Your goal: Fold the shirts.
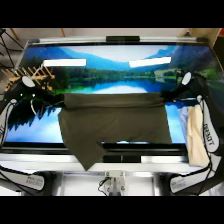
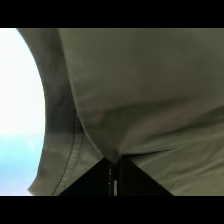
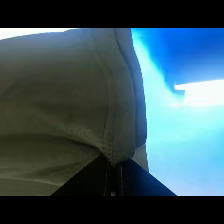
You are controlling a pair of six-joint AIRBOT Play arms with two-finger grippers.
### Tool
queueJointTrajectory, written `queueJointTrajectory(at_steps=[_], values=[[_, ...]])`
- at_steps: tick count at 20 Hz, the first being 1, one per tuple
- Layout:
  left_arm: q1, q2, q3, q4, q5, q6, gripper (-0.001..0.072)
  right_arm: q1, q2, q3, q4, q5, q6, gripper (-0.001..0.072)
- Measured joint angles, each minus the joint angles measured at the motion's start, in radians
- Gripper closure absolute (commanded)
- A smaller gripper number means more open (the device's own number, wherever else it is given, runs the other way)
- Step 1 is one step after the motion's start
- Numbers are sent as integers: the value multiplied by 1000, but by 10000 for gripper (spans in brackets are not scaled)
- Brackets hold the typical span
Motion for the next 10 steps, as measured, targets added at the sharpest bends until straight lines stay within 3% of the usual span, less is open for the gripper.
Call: queueJointTrajectory(at_steps=[6, 7, 8, 9, 10], values=[[-2, -6, -44, 2, 12, -11, 672, 0, -19, -2, -14, 23, -2, 636], [-2, -10, -47, 2, 15, -17, 668, 0, -20, -2, -16, 24, -3, 605], [-2, -13, -48, 2, 16, -21, 549, 0, -22, -2, -16, 25, -2, 424], [-2, -14, -48, 1, 16, -27, 301, 0, -23, -2, -21, 28, -3, 218], [-1, -16, -43, -1, 8, -31, 128, 0, -20, -1, -26, 33, -5, 201]])
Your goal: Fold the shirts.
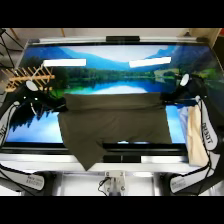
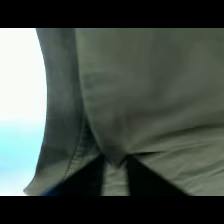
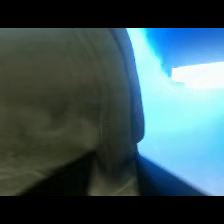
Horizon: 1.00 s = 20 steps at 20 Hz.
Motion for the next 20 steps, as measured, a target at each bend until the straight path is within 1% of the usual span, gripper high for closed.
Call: queueJointTrajectory(at_steps=[3, 5, 7, 8, 9, 10, 14, 16, 17, 20], values=[[31, 12, 43, -11, -92, -8, 129, 0, 38, 14, -27, 62, -29, 202], [72, 53, 60, -12, -170, -10, 129, -7, 94, 19, -98, 128, -46, 202], [117, 133, 16, -16, -233, -4, 129, -42, 161, -2, -143, 203, -66, 202], [139, 190, -46, -16, -248, 5, 130, -70, 197, -25, -140, 237, -75, 202], [156, 250, -126, -16, -246, 13, 145, -100, 229, -53, -129, 260, -87, 202], [170, 311, -220, -21, -230, 20, 177, -135, 265, -91, -105, 275, -98, 202], [199, 544, -611, -109, -132, 79, 177, -225, 370, -241, -28, 309, -130, 202], [204, 620, -738, -139, -104, 97, 181, -243, 399, -286, -10, 321, -140, 202], [206, 644, -784, -153, -91, 102, 207, -249, 408, -299, -3, 320, -143, 202], [200, 684, -880, -174, -66, 103, 207, -257, 422, -322, 11, 319, -148, 202]])
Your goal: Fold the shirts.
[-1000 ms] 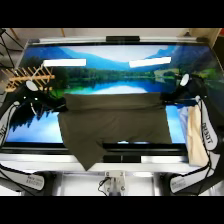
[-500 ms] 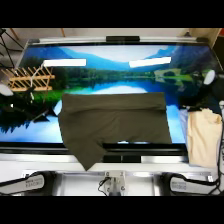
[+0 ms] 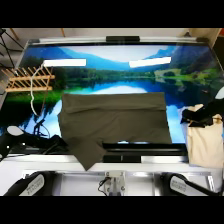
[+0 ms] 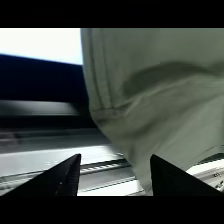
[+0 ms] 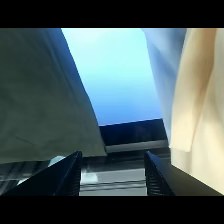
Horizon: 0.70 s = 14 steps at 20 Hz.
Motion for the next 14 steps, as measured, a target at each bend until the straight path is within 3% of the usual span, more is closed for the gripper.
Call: queueJointTrajectory(at_steps=[5, 7, 9, 10, 14], values=[[-99, 18, -50, -49, 85, -69, 210, -5, 7, -11, 6, -8, -12, 202], [-166, 12, -58, -61, 127, -116, 353, -5, 8, -12, 7, -17, -14, 202], [-229, -3, -64, -62, 164, -161, 591, -5, 8, -17, 7, -20, -14, 202], [-251, -10, -66, -60, 179, -182, 663, -5, 8, -25, 8, -24, -15, 201], [-298, -13, -68, -61, 204, -226, 672, -6, 12, -146, 90, -37, -51, 202]])
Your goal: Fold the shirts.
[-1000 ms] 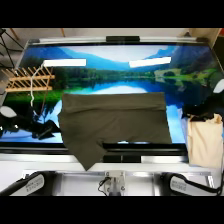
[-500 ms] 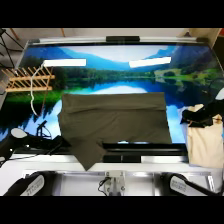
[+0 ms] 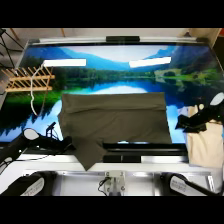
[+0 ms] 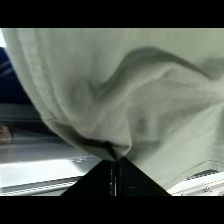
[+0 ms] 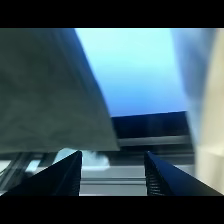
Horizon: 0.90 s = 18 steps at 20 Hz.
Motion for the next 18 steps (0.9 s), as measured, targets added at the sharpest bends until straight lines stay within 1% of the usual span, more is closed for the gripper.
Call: queueJointTrajectory(at_steps=[2, 4, 8, 16, 17, 18], values=[[-8, 2, 0, 0, 6, -8, 672, 0, 9, -79, 50, -32, -21, 202], [-12, 5, 0, 2, 10, -13, 672, 0, 15, -146, 68, -83, -27, 202], [-16, 16, -2, 5, 16, -18, 672, 0, 20, -210, 85, -165, -35, 202], [-17, 22, -2, 6, 20, -18, 672, 19, 22, -248, 50, -206, -40, 204], [-17, 23, -2, 6, 20, -19, 672, 31, 23, -257, 51, -206, -39, 238], [-17, 23, -2, 6, 20, -19, 672, 47, 24, -269, 51, -212, -39, 436]])
